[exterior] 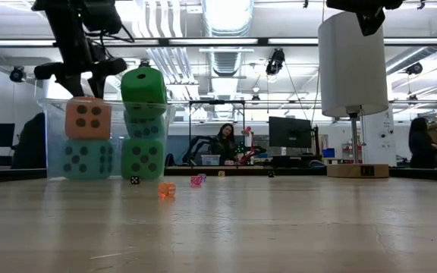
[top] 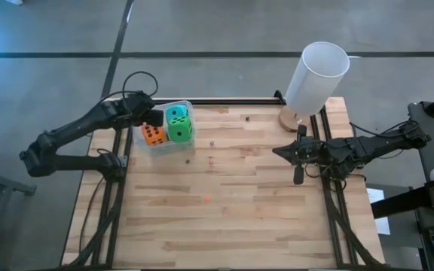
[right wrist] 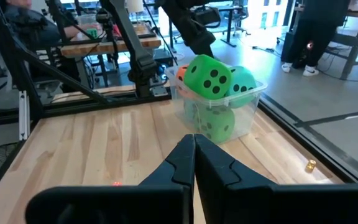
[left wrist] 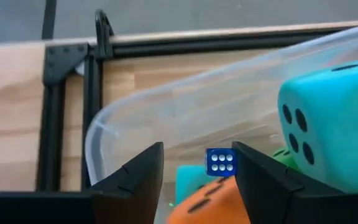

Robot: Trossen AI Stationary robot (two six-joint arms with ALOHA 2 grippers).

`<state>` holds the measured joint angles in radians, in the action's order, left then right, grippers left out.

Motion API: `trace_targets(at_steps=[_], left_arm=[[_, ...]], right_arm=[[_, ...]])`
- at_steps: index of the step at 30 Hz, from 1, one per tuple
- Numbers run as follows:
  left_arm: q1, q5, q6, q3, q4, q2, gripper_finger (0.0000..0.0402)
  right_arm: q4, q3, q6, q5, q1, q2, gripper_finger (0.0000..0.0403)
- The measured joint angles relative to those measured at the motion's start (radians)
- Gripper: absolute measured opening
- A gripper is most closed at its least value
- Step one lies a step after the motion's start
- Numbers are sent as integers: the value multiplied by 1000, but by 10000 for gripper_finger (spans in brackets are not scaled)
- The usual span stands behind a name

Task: Pick & Place Dice
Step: Put the small blue dice into the transparent bin, then put the small orange dice into the transparent bin

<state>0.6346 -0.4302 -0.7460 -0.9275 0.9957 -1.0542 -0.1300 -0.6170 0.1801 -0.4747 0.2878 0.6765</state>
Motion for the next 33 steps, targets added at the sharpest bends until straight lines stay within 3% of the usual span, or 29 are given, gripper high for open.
trace_targets(at_steps=[5, 21, 30, 33], left_arm=[[0, -32, 116, -10, 0, 0, 182], [7, -77, 115, 83, -5, 1, 168], [2, -60, 191, -74, 7, 19, 166], [-13, 28, 302, -140, 4, 29, 162]], right_arm=[[2, 0, 3, 0, 0, 0, 8], [2, 0, 3, 1, 0, 0, 8], [2, 0, 3, 1, 0, 0, 8], [2, 0, 3, 2, 0, 0, 8]])
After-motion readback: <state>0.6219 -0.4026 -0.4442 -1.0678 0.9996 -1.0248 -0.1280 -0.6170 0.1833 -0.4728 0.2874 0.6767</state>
